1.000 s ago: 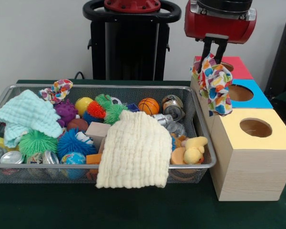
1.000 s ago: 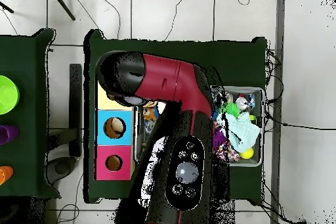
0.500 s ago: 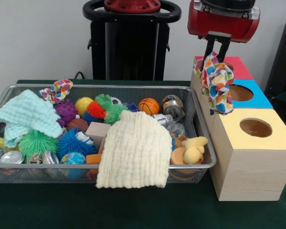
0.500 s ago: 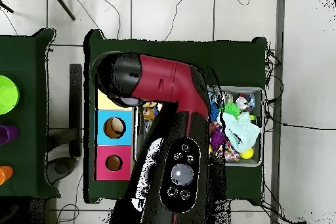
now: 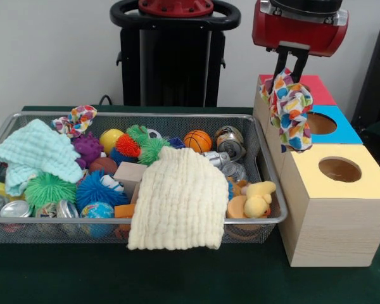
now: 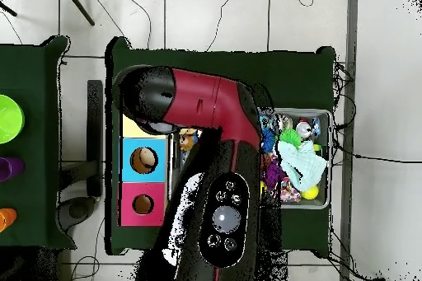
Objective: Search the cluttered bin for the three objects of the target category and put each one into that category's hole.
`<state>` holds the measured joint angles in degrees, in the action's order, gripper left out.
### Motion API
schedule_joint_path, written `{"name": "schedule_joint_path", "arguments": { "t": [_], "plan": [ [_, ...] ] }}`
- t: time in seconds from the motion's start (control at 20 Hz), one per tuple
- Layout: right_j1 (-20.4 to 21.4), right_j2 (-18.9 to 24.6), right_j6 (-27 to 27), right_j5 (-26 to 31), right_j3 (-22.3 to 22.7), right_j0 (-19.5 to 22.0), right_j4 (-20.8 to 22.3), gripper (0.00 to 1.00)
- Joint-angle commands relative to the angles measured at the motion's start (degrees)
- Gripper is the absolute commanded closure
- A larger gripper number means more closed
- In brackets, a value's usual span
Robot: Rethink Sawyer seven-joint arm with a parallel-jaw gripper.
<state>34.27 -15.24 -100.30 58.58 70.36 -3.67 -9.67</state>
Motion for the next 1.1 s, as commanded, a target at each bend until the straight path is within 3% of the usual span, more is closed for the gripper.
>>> {"name": "schedule_joint_path", "arguments": {
  "t": [0.05,1.1],
  "plan": [
    [-2.0,1.8,-14.3,-0.4,5.8,-0.4,-0.9,1.00],
    [-2.4,1.7,-14.7,-2.5,7.3,-0.9,-1.4,1.00]
  ]
}}
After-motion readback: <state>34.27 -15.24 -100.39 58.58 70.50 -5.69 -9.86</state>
